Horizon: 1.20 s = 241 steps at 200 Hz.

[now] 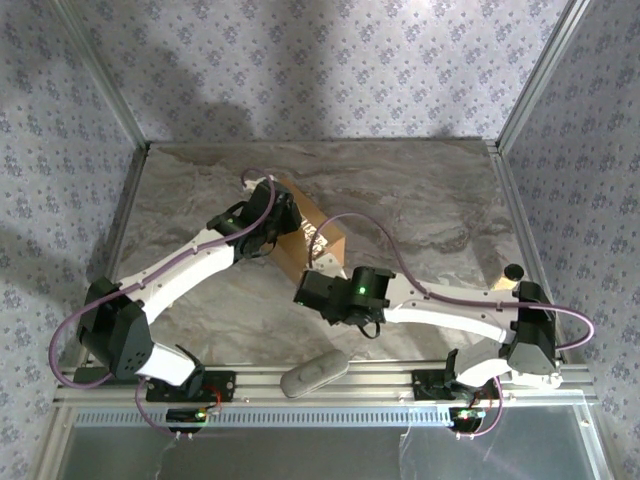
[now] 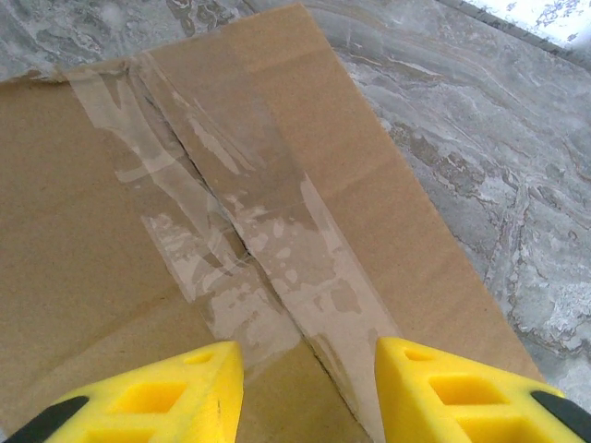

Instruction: Unpack the express box

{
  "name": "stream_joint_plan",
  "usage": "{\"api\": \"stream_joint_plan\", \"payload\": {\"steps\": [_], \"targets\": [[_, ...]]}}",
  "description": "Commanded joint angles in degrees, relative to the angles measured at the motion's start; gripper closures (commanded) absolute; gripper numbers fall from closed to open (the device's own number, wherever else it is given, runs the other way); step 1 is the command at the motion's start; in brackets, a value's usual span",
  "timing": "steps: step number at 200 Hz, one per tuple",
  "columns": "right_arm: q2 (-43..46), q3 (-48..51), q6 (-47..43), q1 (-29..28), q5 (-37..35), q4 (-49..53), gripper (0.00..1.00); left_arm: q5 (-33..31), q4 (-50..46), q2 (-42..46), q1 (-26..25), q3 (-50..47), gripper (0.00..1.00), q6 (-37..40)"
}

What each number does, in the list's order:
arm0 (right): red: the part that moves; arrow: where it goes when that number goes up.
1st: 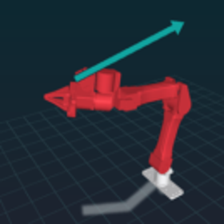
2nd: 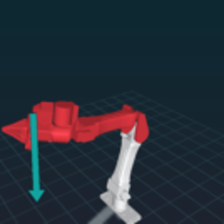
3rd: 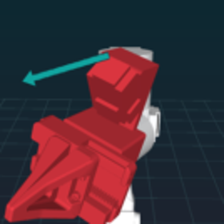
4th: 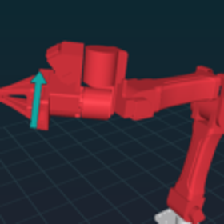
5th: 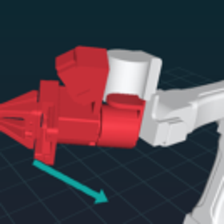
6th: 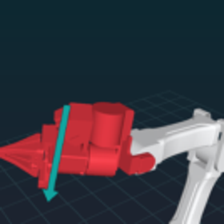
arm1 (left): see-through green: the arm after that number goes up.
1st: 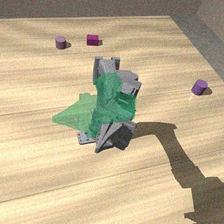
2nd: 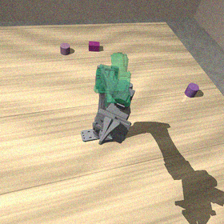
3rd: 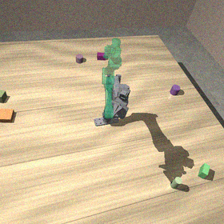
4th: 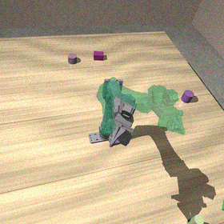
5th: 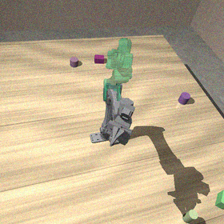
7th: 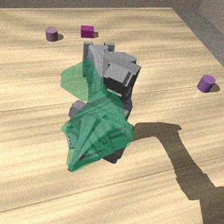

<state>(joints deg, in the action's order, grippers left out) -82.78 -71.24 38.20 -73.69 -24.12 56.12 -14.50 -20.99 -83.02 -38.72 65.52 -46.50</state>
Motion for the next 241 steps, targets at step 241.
{"api": "stream_joint_plan", "payload": {"steps": [241], "targets": [[15.55,0.14,8.88,17.39,5.32,-3.77,1.00,0.88,-4.53,14.17,-0.97,-2.75,0.53,-4.03]]}}
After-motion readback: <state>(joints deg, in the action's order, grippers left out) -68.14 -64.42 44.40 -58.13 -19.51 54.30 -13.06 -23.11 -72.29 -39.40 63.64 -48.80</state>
